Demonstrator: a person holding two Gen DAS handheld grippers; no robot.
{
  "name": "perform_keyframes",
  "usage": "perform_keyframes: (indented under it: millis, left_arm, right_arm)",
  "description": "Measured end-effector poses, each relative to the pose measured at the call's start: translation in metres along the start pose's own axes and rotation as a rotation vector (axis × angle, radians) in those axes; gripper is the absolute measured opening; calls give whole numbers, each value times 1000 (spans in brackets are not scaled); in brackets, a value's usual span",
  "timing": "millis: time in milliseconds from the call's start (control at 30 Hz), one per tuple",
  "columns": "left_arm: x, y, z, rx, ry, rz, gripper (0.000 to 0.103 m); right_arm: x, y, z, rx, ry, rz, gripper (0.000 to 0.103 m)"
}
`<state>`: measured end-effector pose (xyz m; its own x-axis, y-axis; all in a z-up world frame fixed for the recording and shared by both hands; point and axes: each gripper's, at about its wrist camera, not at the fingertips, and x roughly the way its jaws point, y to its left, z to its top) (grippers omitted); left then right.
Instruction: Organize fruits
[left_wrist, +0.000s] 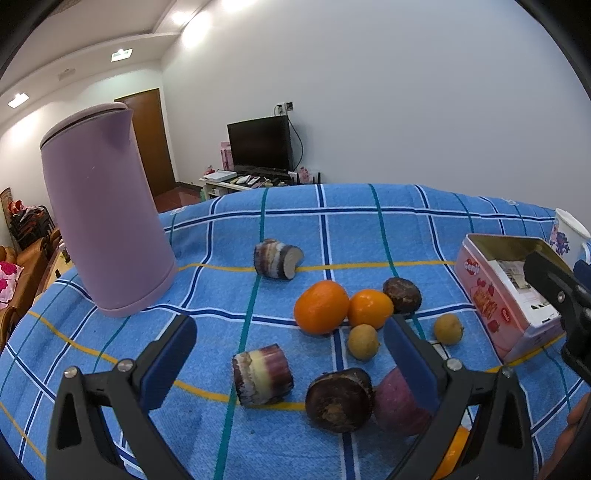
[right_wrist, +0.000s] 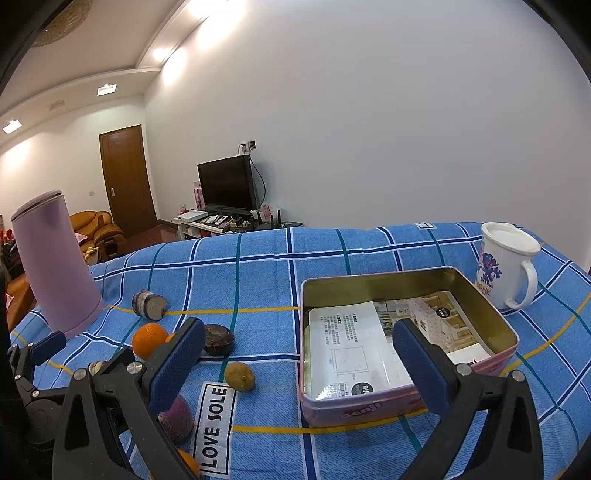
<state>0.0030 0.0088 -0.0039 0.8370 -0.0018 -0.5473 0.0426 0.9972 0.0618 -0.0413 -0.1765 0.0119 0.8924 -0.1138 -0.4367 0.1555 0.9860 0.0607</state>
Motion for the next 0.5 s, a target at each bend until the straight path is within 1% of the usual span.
perform_keyframes:
  millis: [500]
  left_arm:
    - [1, 1, -1, 2, 12, 1, 103]
  right_arm:
    - [3, 1, 0, -4, 17, 16, 102]
